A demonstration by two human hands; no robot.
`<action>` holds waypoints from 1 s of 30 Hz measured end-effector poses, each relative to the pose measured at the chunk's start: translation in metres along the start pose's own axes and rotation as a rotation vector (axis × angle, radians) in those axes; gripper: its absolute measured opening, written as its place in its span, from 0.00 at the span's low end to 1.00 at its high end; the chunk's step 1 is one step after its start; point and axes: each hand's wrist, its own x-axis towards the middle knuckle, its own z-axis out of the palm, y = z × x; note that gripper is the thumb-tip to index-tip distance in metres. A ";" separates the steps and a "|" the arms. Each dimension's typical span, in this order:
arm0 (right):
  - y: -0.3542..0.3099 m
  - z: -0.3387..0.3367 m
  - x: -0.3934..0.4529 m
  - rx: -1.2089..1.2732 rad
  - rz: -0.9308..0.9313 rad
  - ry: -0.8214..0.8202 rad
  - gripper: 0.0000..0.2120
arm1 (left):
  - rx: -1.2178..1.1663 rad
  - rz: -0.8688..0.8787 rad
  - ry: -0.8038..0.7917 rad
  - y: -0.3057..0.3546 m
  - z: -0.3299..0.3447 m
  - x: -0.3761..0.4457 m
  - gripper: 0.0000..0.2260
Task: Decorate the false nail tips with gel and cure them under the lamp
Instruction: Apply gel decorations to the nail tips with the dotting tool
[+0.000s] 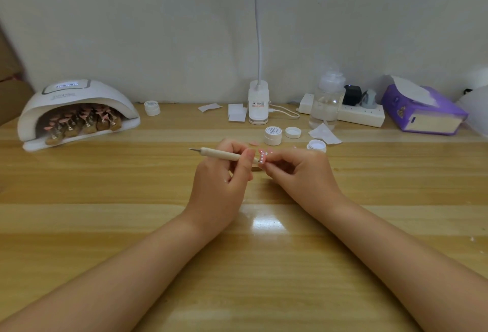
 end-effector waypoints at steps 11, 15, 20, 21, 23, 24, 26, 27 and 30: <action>0.001 0.000 0.000 -0.036 -0.011 0.005 0.06 | -0.020 0.004 0.001 0.000 0.000 0.000 0.07; 0.001 0.000 0.000 -0.039 -0.013 0.005 0.06 | -0.013 0.012 -0.002 0.000 0.000 -0.001 0.08; 0.000 -0.001 0.000 -0.043 -0.019 0.000 0.06 | -0.014 0.001 -0.004 0.000 0.000 0.000 0.07; 0.000 -0.001 0.000 -0.041 -0.019 -0.001 0.06 | -0.013 0.003 -0.005 0.000 0.000 -0.001 0.08; 0.000 -0.001 -0.001 -0.036 -0.019 0.004 0.06 | -0.009 0.005 -0.006 0.001 0.000 -0.001 0.09; 0.000 0.000 0.000 -0.034 -0.018 0.008 0.06 | -0.009 0.002 -0.007 0.001 0.000 -0.001 0.09; 0.001 0.000 0.000 -0.031 -0.019 0.015 0.06 | -0.010 -0.008 -0.008 0.001 0.000 -0.001 0.08; 0.002 0.001 0.000 -0.030 -0.021 0.018 0.06 | -0.006 -0.010 -0.008 0.001 0.000 -0.001 0.09; 0.003 0.001 0.000 -0.031 -0.026 0.025 0.06 | 0.000 -0.011 -0.008 0.001 0.000 -0.001 0.09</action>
